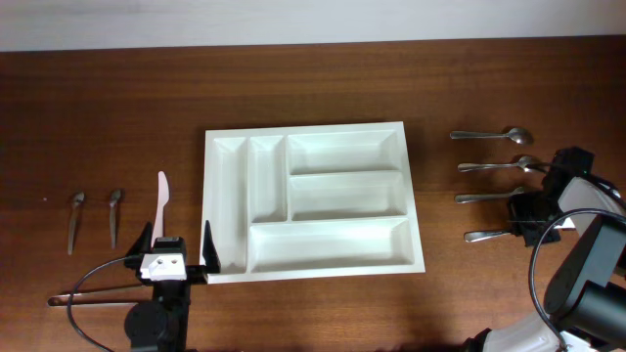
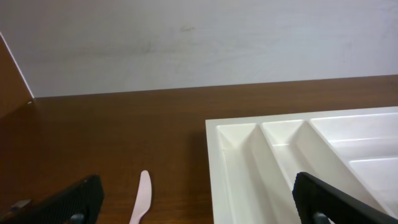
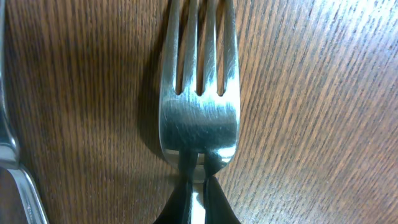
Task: Pack container
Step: 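Lower the right gripper onto the lower fork and close on it, then lift the fork and carry it into the tray's upper compartment, then open the right gripper and withdraw it back to the cutlery, then lower the right gripper onto the next fork and grasp it, then carry the fork into the upper compartment beside the first fork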
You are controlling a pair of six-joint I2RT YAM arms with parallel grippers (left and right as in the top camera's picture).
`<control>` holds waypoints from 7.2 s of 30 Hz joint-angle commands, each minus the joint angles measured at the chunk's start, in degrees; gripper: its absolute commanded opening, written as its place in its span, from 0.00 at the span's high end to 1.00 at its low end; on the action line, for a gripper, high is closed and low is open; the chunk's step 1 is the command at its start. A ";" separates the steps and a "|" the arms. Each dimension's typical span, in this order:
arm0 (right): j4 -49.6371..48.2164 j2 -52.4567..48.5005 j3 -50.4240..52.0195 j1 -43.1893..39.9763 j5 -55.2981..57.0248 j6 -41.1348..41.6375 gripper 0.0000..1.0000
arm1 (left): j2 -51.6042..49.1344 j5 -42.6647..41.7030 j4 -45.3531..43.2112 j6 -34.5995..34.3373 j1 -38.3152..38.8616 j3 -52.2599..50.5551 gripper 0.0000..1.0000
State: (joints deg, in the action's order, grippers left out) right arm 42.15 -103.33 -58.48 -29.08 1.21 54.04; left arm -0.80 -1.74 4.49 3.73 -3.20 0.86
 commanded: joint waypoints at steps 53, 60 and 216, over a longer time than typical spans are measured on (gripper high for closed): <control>12.85 -11.26 -39.15 47.89 -5.55 27.76 0.93 | 0.46 -0.46 0.02 1.09 -0.33 -0.35 0.01; 11.76 -14.14 -39.15 49.11 -6.78 33.53 0.92 | 0.46 -0.46 0.02 1.09 -0.33 -0.35 0.01; 20.06 -13.40 -48.57 42.16 -9.09 32.94 0.92 | 0.46 -0.46 0.02 1.09 -0.33 -0.35 0.01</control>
State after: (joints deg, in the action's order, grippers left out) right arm 62.46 -118.56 -105.97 9.69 -10.37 78.61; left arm -0.80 -1.74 4.49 3.73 -3.20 0.86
